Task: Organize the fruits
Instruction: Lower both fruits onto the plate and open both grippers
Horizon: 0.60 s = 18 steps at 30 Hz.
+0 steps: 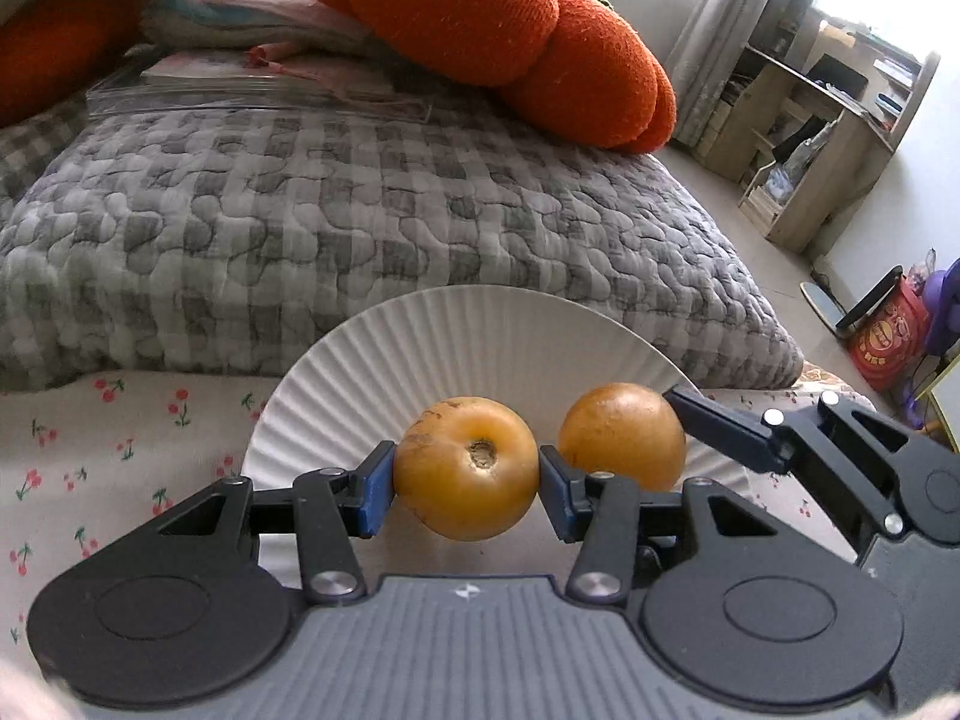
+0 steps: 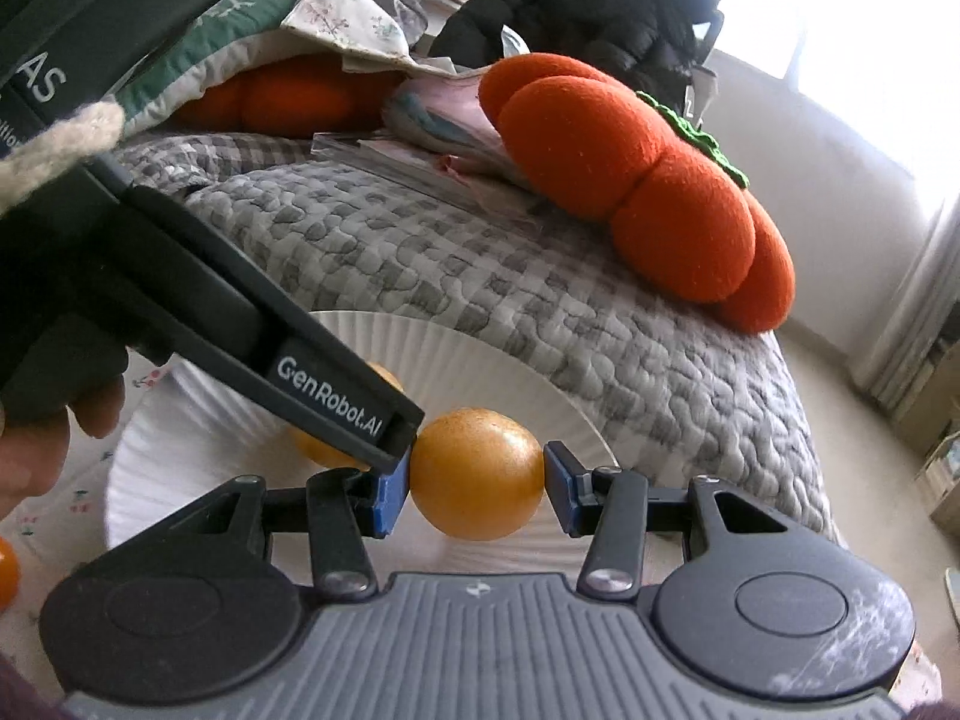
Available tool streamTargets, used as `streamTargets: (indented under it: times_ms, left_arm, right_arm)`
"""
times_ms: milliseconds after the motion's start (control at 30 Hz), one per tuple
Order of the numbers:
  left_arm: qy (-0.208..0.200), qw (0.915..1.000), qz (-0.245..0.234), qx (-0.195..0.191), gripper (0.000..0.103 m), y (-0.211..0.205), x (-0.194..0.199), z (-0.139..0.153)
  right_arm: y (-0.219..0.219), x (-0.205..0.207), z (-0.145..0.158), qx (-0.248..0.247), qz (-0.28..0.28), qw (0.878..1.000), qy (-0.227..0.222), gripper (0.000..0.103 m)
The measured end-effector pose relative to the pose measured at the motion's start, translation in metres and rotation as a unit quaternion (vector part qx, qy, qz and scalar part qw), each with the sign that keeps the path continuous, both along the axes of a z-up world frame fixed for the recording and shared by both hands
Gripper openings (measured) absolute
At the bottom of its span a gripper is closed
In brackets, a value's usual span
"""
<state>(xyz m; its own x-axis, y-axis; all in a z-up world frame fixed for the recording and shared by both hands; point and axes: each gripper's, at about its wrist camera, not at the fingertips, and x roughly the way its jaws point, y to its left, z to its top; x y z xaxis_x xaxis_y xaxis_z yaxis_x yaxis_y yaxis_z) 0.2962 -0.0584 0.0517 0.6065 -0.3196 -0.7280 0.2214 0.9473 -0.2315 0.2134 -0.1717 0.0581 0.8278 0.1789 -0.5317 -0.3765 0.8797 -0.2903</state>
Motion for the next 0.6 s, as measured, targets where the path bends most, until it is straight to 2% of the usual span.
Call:
streamTargets:
  times_ms: [200,367,500,600]
  left_arm:
    - [-0.034,0.9984,-0.024,0.037,0.043,-0.012,0.002,-0.002]
    - [-0.061,0.9947,-0.037,0.074,0.044,-0.022,-0.004,-0.006]
    - [-0.057,0.9959,-0.035,0.061,0.047,-0.016,-0.004,-0.004]
    - [-0.055,0.997,-0.028,0.046,0.057,-0.007,-0.004,-0.001]
  right_arm:
    - [-0.008,0.004,-0.007,0.01,0.008,1.0,0.008,0.044]
    - [-0.006,-0.003,-0.01,-0.004,0.014,1.0,0.0,0.045]
    - [-0.007,-0.005,-0.01,0.002,0.014,1.0,-0.001,0.046]
    - [-0.013,-0.005,-0.007,0.018,0.019,1.0,0.0,0.046]
